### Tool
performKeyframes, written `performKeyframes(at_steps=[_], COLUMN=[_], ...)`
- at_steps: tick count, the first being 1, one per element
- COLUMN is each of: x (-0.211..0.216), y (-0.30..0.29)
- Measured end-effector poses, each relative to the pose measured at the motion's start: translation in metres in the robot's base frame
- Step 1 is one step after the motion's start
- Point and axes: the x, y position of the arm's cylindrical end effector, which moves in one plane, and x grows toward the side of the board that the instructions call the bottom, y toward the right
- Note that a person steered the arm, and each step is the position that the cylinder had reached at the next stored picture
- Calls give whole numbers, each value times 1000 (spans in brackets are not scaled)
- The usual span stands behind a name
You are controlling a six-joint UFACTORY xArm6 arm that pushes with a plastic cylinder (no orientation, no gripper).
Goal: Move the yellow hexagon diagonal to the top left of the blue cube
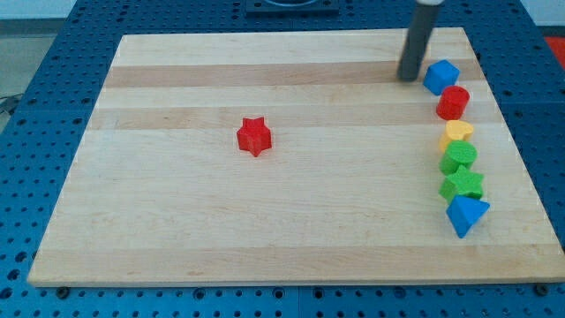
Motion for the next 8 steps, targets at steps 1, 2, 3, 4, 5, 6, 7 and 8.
performKeyframes(at_steps=[1,2,3,4,5,6,7,8], x=[22,13,-90,-118,-136,-136,-136,-125], y=[-17,-17,-17,-13,19,54,54,71])
